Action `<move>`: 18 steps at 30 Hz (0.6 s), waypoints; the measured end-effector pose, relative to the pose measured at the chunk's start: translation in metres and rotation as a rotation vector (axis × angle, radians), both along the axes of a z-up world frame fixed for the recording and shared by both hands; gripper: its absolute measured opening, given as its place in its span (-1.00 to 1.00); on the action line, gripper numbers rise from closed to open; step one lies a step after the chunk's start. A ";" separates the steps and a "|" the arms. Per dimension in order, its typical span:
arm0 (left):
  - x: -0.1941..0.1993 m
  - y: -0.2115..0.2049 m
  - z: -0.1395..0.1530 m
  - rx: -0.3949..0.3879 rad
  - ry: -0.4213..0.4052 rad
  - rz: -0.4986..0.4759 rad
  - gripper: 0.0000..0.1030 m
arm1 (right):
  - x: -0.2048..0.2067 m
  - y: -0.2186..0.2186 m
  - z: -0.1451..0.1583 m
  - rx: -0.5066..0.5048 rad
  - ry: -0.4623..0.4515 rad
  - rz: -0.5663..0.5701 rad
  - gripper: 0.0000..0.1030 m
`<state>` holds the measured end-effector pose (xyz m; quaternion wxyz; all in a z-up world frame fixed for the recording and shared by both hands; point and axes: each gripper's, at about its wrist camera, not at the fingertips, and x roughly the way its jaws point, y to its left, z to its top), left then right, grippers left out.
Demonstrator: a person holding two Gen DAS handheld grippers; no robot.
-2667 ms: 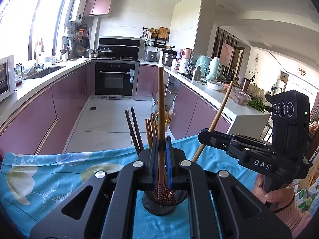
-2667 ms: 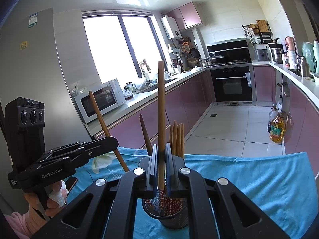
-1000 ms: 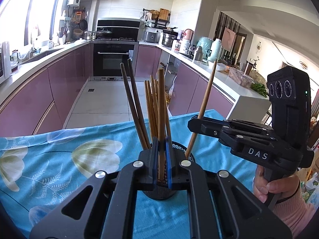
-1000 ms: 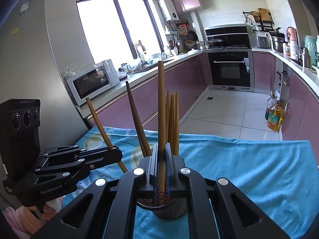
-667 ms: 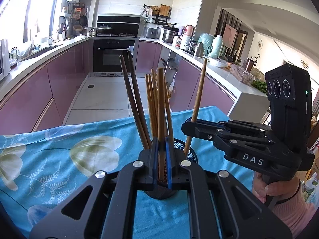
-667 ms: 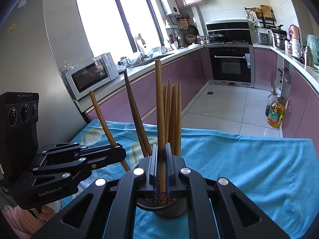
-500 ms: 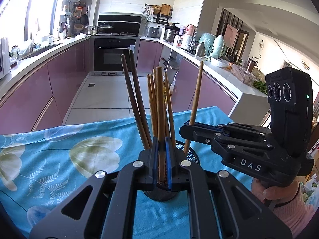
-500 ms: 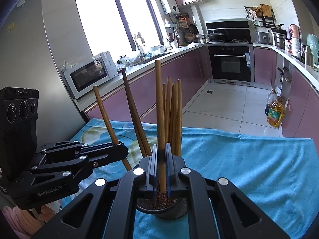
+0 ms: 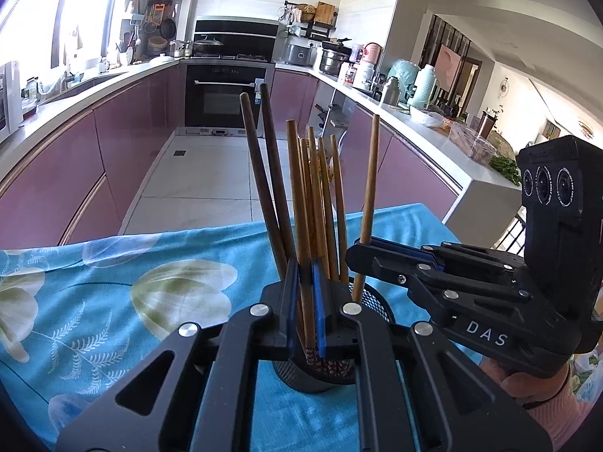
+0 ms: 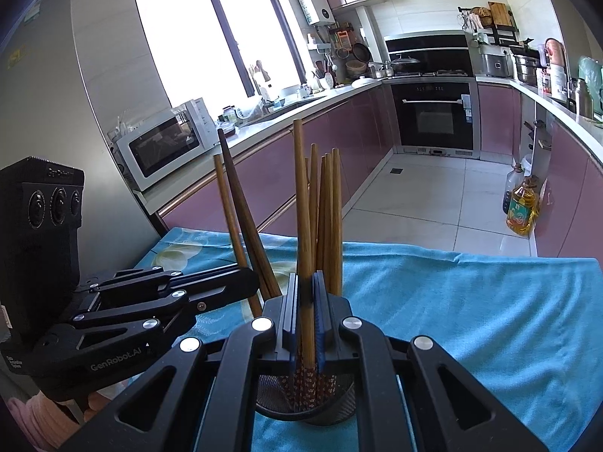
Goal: Organize utensils
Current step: 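Open both tools and withdraw them from the mesh cup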
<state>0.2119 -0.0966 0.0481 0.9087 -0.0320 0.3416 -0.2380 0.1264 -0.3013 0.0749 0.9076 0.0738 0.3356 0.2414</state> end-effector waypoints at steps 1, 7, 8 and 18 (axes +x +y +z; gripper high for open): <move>0.001 0.000 -0.001 0.001 0.001 0.003 -0.84 | 0.000 0.000 0.000 0.001 0.000 0.000 -0.85; 0.007 0.001 -0.005 -0.006 0.013 0.021 -0.84 | -0.001 0.002 0.001 0.001 -0.001 0.004 -0.85; 0.007 0.002 -0.006 -0.006 0.014 0.022 -0.82 | -0.001 0.002 0.001 0.001 -0.002 0.005 -0.85; -0.010 0.010 -0.011 0.010 -0.027 0.056 -0.38 | -0.011 -0.003 -0.001 0.013 -0.014 -0.007 -0.45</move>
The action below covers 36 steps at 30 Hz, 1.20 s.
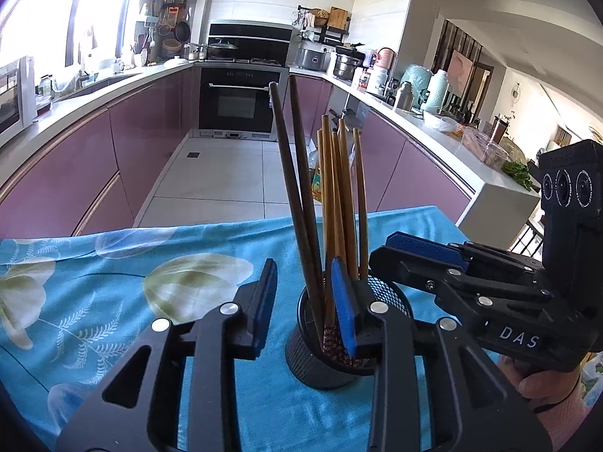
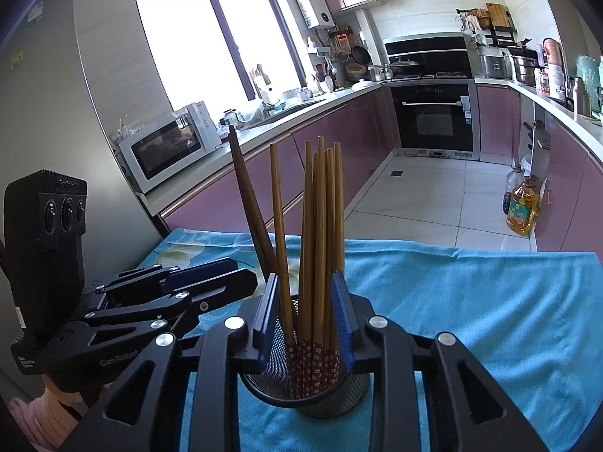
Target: Organize utensils
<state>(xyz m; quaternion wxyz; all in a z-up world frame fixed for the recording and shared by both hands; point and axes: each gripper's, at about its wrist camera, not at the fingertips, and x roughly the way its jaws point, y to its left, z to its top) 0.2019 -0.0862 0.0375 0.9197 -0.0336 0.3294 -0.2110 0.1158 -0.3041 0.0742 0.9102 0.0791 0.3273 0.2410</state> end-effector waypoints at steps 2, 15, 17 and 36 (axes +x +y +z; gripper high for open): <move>-0.008 0.003 0.002 -0.001 -0.018 0.007 -0.23 | -0.004 -0.003 0.000 0.002 -0.006 -0.006 -0.41; -0.075 0.031 0.007 0.046 -0.163 0.119 0.89 | -0.050 -0.019 0.001 -0.005 -0.131 -0.104 0.87; -0.085 0.038 0.004 0.042 -0.168 0.142 0.89 | -0.057 -0.020 -0.001 -0.023 -0.149 -0.122 0.87; -0.152 0.096 0.000 0.045 -0.295 0.340 0.89 | -0.123 -0.005 -0.015 -0.107 -0.328 -0.215 0.87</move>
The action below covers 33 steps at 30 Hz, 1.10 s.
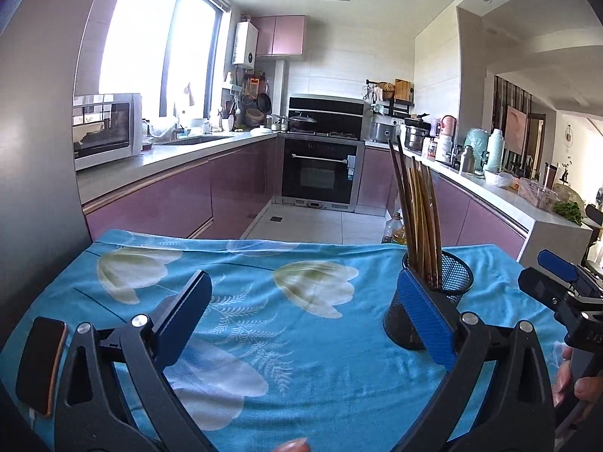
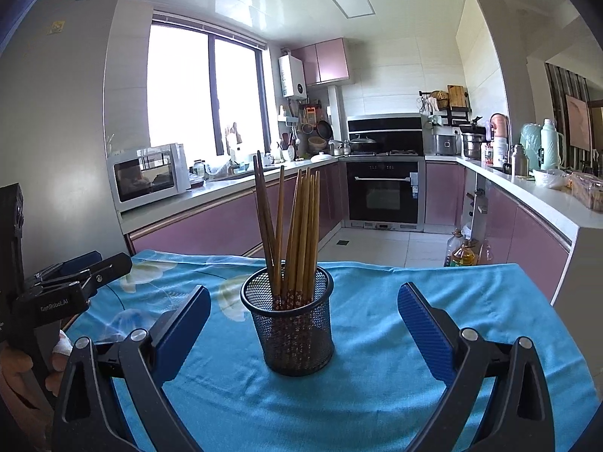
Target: Organize utensils
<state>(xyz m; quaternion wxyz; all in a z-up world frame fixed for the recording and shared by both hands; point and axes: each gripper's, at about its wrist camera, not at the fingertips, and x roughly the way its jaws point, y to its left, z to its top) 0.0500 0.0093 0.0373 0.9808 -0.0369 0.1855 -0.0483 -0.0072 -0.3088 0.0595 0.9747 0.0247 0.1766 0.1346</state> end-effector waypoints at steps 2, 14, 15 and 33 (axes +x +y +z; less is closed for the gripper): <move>-0.005 0.003 0.001 0.000 -0.013 0.010 0.89 | -0.004 0.002 -0.001 -0.009 -0.006 -0.005 0.87; -0.032 -0.001 0.001 0.038 -0.076 0.019 0.89 | -0.021 0.009 -0.002 -0.039 -0.052 -0.026 0.87; -0.033 -0.001 0.002 0.036 -0.079 0.020 0.89 | -0.022 0.009 -0.001 -0.039 -0.056 -0.027 0.87; -0.045 0.001 0.002 0.024 -0.106 0.024 0.89 | -0.034 0.007 0.000 -0.008 -0.078 -0.051 0.87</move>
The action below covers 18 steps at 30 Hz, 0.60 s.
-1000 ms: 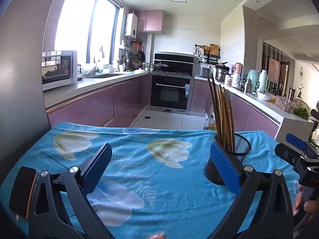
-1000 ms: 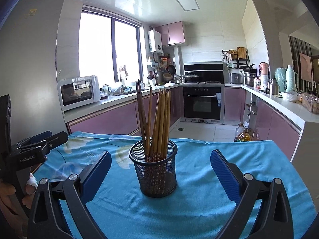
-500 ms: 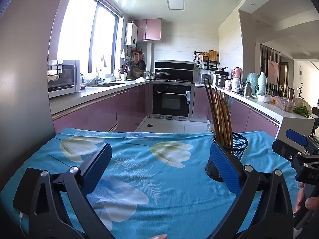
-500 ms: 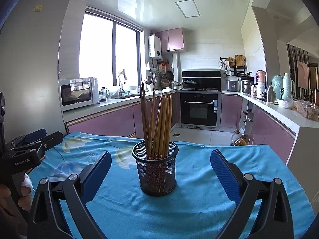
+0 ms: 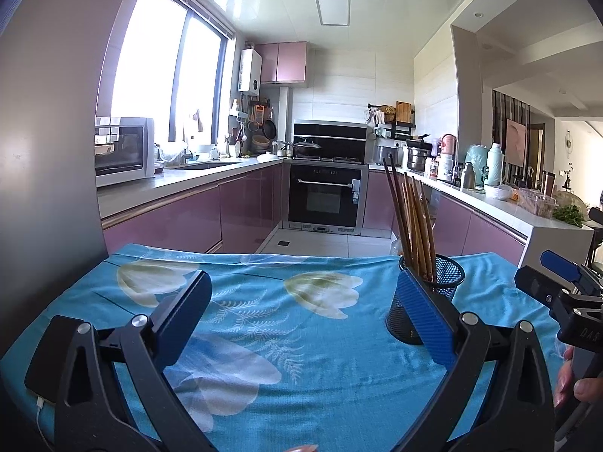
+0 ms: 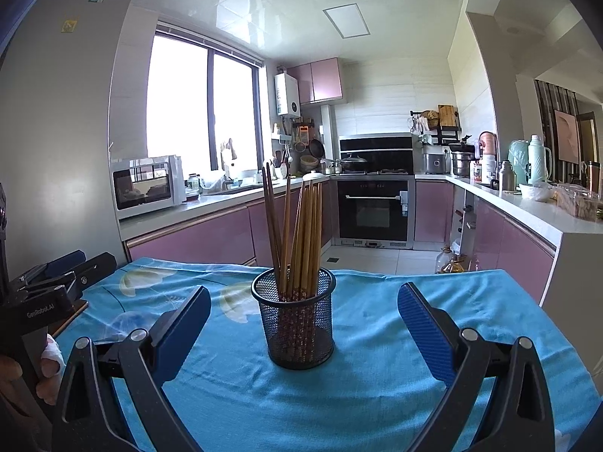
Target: Organize utensils
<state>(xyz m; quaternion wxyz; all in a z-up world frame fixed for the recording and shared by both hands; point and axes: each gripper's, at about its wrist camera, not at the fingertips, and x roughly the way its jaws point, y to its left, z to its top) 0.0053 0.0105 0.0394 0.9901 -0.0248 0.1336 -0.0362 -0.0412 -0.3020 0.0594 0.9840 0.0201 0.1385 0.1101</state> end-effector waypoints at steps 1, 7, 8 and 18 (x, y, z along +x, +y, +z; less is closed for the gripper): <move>-0.001 -0.001 0.000 0.001 -0.002 0.000 0.89 | 0.000 -0.001 0.000 0.000 0.000 -0.002 0.87; -0.006 -0.002 0.001 0.003 -0.007 0.002 0.89 | -0.001 -0.001 -0.003 0.006 0.003 -0.007 0.87; -0.006 -0.003 0.001 0.003 -0.008 0.001 0.89 | -0.002 -0.001 -0.003 0.005 0.001 -0.008 0.87; -0.007 -0.003 0.000 0.000 -0.012 0.004 0.89 | -0.004 -0.001 -0.002 0.003 -0.004 -0.012 0.87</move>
